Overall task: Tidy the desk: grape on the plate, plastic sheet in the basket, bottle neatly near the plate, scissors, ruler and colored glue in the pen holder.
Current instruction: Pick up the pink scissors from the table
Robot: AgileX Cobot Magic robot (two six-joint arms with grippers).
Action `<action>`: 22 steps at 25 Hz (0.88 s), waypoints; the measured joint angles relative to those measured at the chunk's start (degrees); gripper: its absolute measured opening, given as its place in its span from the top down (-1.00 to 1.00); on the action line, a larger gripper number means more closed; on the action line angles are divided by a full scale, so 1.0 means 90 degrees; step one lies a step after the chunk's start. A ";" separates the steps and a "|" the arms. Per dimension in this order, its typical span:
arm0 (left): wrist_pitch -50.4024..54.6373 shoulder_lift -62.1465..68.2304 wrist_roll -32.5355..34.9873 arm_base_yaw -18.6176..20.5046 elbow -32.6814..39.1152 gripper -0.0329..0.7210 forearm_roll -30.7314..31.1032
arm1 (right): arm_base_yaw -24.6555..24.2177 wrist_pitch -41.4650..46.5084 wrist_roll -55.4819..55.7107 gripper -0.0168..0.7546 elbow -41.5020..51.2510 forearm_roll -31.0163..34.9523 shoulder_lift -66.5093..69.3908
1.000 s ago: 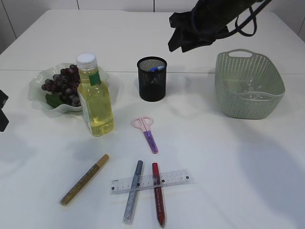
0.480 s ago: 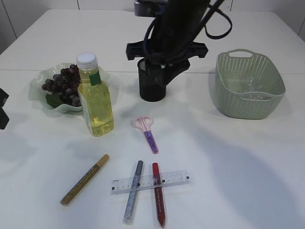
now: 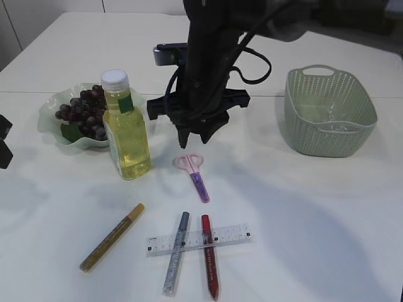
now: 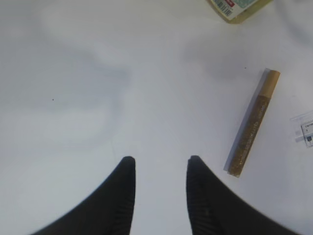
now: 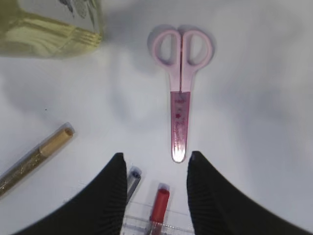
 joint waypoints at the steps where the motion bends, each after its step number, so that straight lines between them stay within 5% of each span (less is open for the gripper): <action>1: 0.0000 0.0000 0.0000 0.0000 0.0000 0.23 0.0000 | 0.0000 0.0000 0.0033 0.09 -0.0053 -0.0026 0.0085; 12: 0.0000 0.0000 0.0000 0.0000 0.0000 0.24 0.0000 | 0.0000 0.0000 0.0319 0.09 -0.1275 -0.0270 0.1233; 22: 0.0000 0.0000 0.0000 0.0000 0.0000 0.25 0.0000 | -0.0013 0.0000 0.0343 0.04 -0.1393 -0.0346 0.1635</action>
